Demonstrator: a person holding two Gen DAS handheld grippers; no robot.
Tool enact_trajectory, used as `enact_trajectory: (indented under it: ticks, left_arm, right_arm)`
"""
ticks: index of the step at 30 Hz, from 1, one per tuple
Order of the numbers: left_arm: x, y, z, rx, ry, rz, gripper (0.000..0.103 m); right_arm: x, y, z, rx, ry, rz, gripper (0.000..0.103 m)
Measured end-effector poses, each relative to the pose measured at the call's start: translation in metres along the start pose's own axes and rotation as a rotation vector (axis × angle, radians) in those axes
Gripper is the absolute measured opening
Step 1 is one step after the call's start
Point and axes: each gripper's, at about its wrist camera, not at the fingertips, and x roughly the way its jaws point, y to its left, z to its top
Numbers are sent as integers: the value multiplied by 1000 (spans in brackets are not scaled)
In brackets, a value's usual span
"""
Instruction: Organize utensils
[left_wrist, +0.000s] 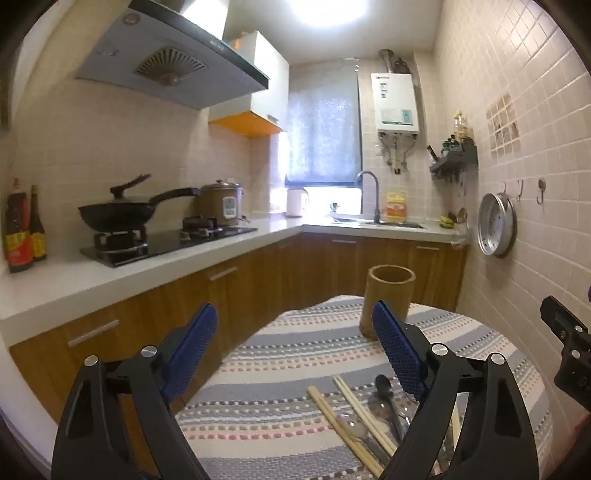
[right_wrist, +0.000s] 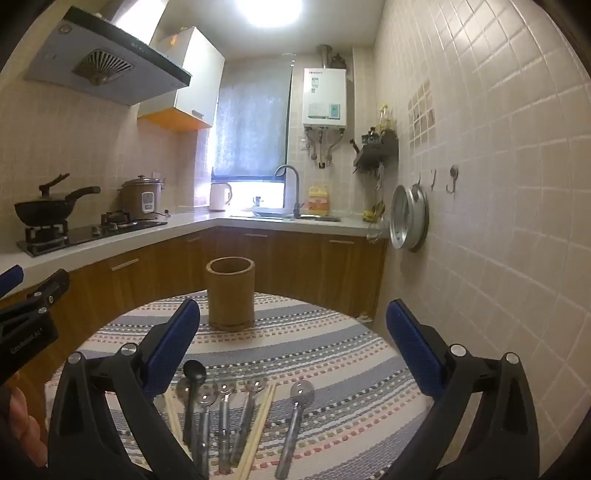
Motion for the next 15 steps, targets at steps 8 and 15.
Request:
enact_trajectory:
  ticks: [8, 15]
  left_arm:
    - [-6, 4, 7, -16, -13, 9, 84]
    - [-3, 1, 7, -8, -1, 4, 84]
  right_arm:
    - [15, -12, -2, 44, 64, 37, 97]
    - [21, -12, -6, 52, 78, 52, 97]
